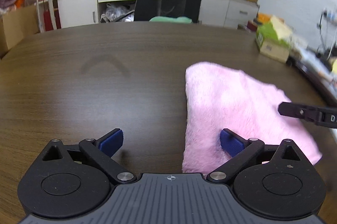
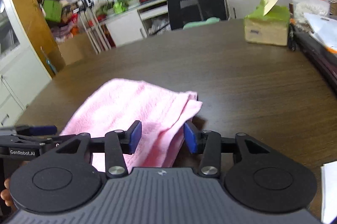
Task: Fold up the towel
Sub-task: 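Open the right tool to release the folded towel and pull back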
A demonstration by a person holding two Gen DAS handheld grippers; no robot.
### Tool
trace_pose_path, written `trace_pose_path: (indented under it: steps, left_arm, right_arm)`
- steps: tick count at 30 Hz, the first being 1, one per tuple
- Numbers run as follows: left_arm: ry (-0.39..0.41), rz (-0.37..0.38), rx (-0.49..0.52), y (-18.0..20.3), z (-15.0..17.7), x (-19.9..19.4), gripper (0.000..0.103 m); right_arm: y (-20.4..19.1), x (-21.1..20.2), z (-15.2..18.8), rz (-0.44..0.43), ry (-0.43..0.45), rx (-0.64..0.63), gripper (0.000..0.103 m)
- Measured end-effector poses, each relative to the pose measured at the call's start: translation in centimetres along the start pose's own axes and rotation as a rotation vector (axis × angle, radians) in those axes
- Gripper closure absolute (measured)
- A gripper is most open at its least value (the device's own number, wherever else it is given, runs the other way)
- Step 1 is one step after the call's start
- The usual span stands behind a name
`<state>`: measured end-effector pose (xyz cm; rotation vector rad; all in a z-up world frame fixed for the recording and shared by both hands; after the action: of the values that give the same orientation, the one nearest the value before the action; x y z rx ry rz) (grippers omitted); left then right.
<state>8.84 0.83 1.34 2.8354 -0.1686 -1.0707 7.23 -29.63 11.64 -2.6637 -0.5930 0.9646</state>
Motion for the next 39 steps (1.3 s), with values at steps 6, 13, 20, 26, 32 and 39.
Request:
trace_pose_path:
  steps: [6,13,20,26,32,39]
  left_arm:
    - [0.053,0.025,0.029,0.3,0.0,-1.8,0.001]
    - [-0.039,-0.022,0.080,0.9,1.8,1.0,0.000]
    - [-0.038,-0.021,0.065,0.6,2.4,1.1,0.000]
    - [0.043,-0.036,0.026,-0.4,1.5,-1.4,0.000]
    - [0.105,-0.065,0.009,-2.4,1.5,-3.7,0.000]
    - [0.086,-0.099,0.105,-2.0,3.3,-3.9,0.000]
  right_arm:
    - [-3.0,-3.2,0.6,-0.243,0.004,-0.090,0.041]
    - [-4.3,-1.3,2.5,-0.250,-0.177,-0.133,0.037]
    - [-4.2,1.4,4.1,0.039,-0.143,-0.288,0.008]
    - [-4.3,-0.8,3.2,-0.013,-0.034,-0.262,0.010]
    - [-6.4,-0.6,1.1,-0.062,0.038,-0.292,0.010]
    - [-8.1,7.4,-1.1,-0.015,-0.103,-0.243,0.010]
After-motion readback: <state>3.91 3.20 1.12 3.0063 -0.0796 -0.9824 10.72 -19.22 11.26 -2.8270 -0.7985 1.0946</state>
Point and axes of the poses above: each gripper's, at about its wrist camera, not at the fingertips, and x roughly the way its jaws point, y to its right, z to its underside, the point moved 3 cm from there along x, roughly the way its jaws point, and after that the axes turned 2 degrees about -x, right-handed, at the moved point
